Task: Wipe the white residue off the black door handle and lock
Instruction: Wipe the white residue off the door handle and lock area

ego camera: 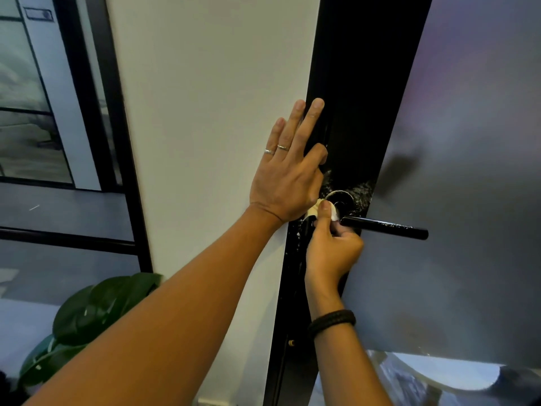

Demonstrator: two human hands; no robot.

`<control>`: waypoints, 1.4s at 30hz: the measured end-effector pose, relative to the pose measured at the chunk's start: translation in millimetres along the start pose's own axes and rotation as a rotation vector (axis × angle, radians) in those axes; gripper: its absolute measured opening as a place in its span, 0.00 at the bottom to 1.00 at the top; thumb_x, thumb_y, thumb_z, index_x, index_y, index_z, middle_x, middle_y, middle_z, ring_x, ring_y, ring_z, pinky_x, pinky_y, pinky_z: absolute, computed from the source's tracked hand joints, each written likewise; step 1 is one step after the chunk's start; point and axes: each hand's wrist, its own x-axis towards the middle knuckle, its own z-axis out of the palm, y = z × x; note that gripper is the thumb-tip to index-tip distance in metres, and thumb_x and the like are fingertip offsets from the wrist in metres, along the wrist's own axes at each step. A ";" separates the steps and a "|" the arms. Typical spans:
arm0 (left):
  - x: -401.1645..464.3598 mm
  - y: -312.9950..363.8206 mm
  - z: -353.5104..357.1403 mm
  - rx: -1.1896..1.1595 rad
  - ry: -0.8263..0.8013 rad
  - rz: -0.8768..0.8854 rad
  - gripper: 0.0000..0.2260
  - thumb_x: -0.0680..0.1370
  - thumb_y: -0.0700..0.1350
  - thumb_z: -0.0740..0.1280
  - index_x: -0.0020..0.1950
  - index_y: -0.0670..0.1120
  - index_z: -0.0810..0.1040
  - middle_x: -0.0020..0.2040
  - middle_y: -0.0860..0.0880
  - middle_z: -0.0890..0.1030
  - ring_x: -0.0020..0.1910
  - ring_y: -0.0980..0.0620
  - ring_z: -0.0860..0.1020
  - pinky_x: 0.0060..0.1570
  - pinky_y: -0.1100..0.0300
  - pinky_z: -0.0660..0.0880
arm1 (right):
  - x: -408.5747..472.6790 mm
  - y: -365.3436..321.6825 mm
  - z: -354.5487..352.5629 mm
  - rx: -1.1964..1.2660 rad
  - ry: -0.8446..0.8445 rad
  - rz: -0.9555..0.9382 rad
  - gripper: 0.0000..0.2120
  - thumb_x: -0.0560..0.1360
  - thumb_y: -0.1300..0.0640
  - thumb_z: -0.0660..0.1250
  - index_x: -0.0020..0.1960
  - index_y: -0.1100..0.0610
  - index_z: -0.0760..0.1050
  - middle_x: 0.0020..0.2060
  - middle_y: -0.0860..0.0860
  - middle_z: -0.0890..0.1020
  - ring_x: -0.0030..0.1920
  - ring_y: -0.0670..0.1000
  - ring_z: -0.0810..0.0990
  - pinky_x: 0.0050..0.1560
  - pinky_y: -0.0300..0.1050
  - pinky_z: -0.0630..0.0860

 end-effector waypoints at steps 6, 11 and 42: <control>-2.0 -1.6 2.4 -0.007 -0.004 0.003 0.05 0.81 0.43 0.67 0.53 0.48 0.82 0.84 0.37 0.63 0.85 0.34 0.58 0.86 0.40 0.53 | -1.2 -0.8 3.7 0.026 0.038 0.062 0.25 0.72 0.32 0.74 0.29 0.52 0.79 0.23 0.50 0.80 0.24 0.47 0.78 0.41 0.57 0.84; -8.3 -2.8 2.9 0.005 -0.017 0.015 0.05 0.82 0.44 0.66 0.54 0.48 0.81 0.85 0.37 0.63 0.85 0.34 0.58 0.85 0.39 0.54 | 5.8 6.9 -12.1 0.060 -0.010 0.092 0.18 0.70 0.39 0.79 0.34 0.53 0.83 0.23 0.46 0.79 0.27 0.44 0.77 0.38 0.50 0.81; -5.9 1.2 1.2 0.016 -0.015 -0.010 0.05 0.81 0.44 0.67 0.54 0.48 0.82 0.84 0.37 0.64 0.85 0.34 0.58 0.85 0.40 0.51 | 27.8 13.2 -34.9 0.205 0.025 0.023 0.07 0.75 0.56 0.79 0.48 0.60 0.86 0.35 0.49 0.82 0.33 0.40 0.76 0.36 0.35 0.77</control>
